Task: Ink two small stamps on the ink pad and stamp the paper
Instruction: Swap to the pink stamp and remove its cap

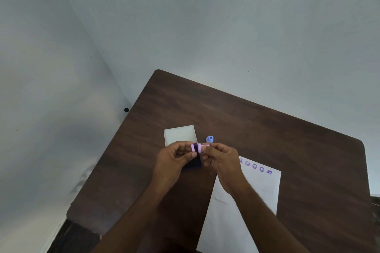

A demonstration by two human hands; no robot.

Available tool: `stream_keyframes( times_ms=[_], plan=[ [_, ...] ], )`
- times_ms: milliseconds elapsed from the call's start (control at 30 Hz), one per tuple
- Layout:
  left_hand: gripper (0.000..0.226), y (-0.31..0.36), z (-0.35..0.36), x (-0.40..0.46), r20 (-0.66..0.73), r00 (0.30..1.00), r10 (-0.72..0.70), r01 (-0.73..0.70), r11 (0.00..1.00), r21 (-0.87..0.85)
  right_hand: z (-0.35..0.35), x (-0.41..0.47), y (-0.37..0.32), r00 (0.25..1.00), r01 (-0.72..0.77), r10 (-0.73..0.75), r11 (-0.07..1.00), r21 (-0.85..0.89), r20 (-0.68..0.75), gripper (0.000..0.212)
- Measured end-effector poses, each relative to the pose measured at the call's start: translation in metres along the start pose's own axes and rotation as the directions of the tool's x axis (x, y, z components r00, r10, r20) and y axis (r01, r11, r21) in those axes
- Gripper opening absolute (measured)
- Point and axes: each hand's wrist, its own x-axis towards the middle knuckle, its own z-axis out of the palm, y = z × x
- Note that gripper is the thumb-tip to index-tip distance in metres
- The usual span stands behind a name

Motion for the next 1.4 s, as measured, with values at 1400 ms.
stream_keyframes(
  times_ms=[1400],
  plan=[
    [0.034,-0.100,-0.066,-0.017,-0.333,0.939,-0.090,0.212,0.912,0.351,0.050,-0.012,0.010,0.848,-0.479,0.272,0.760,0.439,0.454,0.039]
  ],
)
